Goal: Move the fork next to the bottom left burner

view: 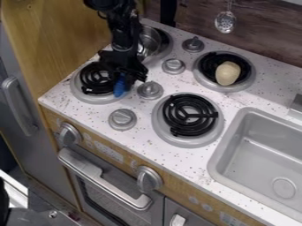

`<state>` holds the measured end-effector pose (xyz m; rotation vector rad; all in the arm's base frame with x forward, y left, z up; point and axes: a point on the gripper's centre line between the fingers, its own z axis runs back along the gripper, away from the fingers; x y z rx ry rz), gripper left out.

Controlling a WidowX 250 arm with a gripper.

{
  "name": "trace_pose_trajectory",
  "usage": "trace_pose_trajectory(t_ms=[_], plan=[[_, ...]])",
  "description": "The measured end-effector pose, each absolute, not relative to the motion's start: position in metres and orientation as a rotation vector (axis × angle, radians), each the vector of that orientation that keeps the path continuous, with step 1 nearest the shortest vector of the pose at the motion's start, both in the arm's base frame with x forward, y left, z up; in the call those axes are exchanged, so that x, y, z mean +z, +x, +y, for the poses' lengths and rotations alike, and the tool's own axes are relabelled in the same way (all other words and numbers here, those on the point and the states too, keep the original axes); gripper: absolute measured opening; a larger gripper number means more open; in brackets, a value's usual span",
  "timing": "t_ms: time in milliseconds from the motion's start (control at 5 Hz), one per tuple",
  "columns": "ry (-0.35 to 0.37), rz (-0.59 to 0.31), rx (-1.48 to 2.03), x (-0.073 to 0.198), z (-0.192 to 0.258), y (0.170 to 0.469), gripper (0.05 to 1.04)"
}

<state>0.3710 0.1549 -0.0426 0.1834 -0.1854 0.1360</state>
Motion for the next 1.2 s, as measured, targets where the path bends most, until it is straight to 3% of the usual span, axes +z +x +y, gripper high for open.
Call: trace_pose_trajectory(t_ms=[400, 600, 800, 1000, 1200], plan=[[0.161, -0.182, 0.18, -0.044, 0.159, 0.363, 0.459], [0.151, -0.177, 0.199, -0.046, 0.159, 0.356, 0.757], [0.156, -0.216, 0.231, -0.006, 0.157, 0.344, 0.985], [0.134, -0.298, 0.221, 0.042, 0.142, 0.323, 0.996], [0.118, -0.285, 0.263, 0.067, 0.129, 0.292, 0.996]])
